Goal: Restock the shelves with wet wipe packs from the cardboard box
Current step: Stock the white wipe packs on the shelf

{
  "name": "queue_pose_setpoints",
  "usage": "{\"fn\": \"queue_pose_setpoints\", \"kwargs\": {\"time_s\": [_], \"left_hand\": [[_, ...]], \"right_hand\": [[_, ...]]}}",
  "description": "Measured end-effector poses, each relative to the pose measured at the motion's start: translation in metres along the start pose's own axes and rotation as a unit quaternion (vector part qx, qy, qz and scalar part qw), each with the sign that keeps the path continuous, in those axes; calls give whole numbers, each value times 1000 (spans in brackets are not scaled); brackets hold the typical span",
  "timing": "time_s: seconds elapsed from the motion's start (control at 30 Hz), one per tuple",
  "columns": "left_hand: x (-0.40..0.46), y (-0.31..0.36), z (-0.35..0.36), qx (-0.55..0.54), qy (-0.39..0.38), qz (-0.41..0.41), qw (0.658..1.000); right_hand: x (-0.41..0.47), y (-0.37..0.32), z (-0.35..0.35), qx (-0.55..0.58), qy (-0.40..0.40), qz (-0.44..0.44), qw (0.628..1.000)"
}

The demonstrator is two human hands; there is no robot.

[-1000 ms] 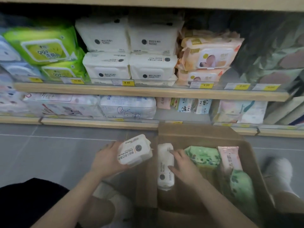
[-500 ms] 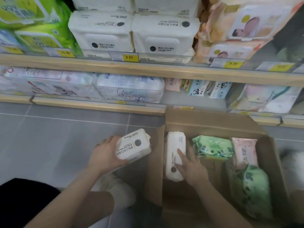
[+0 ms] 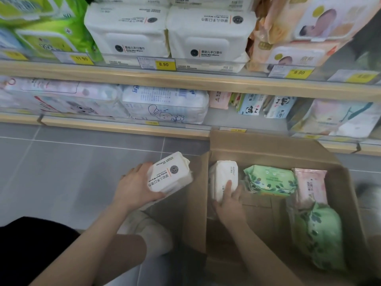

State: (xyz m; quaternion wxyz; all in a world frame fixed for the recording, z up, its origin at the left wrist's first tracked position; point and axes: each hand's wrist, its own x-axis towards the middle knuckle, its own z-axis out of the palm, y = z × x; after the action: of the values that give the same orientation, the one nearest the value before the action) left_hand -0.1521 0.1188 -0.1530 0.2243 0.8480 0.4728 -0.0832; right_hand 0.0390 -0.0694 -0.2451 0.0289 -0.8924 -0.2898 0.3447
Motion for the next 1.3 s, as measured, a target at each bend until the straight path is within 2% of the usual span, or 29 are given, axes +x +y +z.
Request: {"fn": "queue_pose_setpoints", "kwargs": {"time_s": [0.33, 0.5, 0.57, 0.63, 0.8, 1.03, 1.17, 1.3], "left_hand": [[2, -6, 8, -18, -14, -17, 1000], [3, -4, 6, -12, 0, -14, 1000], [3, -4, 5, -6, -3, -12, 1000], [5, -5, 0, 6, -5, -8, 1000], [11, -3, -29, 22, 14, -6, 1000], [5, 9, -97, 16, 77, 28, 997], [-6, 8, -149, 31, 112, 67, 991], [-17, -9, -194, 22, 153, 73, 985]], "right_hand": [[11, 31, -11, 18, -21, -24, 999], [23, 11, 1, 59, 46, 58, 996], [26, 8, -4, 100, 69, 60, 991], [27, 11, -12, 118, 77, 43, 989], [19, 30, -46, 69, 63, 0, 996], [-26, 42, -140, -34, 64, -100, 992], [-57, 17, -198, -108, 100, -165, 975], [-77, -32, -248, -176, 139, -252, 941]]}}
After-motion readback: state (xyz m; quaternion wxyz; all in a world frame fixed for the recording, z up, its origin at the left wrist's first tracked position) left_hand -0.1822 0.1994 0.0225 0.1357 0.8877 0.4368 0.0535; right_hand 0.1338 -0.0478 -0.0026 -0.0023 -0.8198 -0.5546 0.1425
